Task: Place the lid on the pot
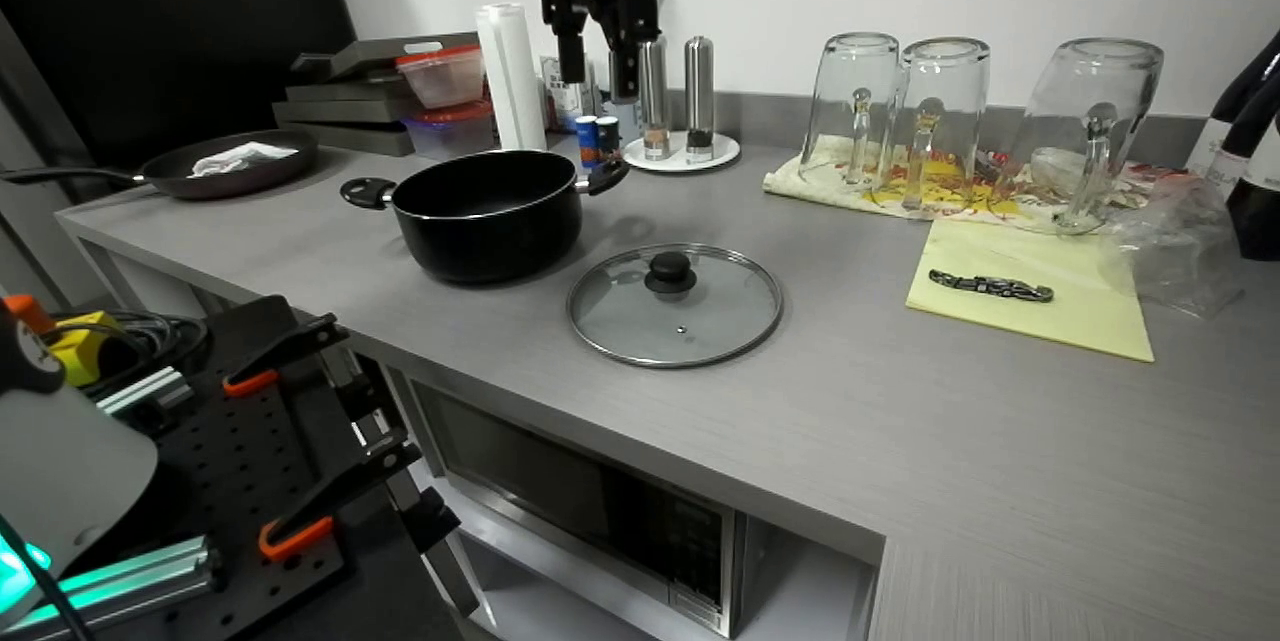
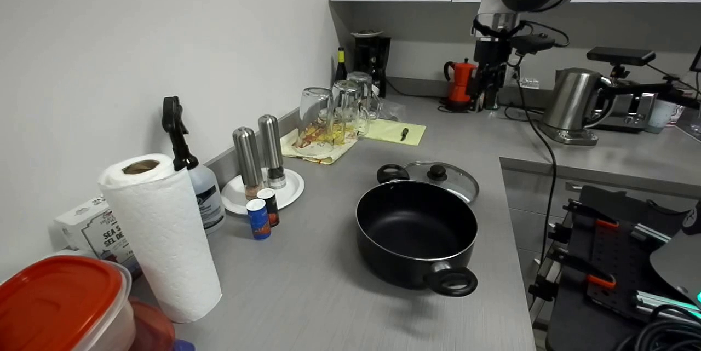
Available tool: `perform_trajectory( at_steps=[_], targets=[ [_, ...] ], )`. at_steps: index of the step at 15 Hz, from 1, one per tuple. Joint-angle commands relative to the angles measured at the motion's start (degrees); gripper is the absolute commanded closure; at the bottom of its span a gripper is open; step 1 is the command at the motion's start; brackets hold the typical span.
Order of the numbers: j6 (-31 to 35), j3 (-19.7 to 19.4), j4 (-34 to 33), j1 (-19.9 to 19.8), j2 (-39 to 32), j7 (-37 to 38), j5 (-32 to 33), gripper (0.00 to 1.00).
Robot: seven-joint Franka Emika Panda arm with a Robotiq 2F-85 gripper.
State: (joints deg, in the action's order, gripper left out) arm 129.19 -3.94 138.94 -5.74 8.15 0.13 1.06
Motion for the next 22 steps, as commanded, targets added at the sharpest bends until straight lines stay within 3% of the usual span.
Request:
perform_trajectory(
  at_steps=[1, 12, 22],
  targets=[
    [5.3, 0.6, -2.9, 0.6, -7.0, 3.8, 1.5, 0.0],
    [16.5, -0.4, -10.8, 2.5, -26.3, 9.2, 1.5, 0.0],
    [16.6, -1.6, -17.1, 3.6, -35.5, 10.2, 1.0, 0.0]
  ],
)
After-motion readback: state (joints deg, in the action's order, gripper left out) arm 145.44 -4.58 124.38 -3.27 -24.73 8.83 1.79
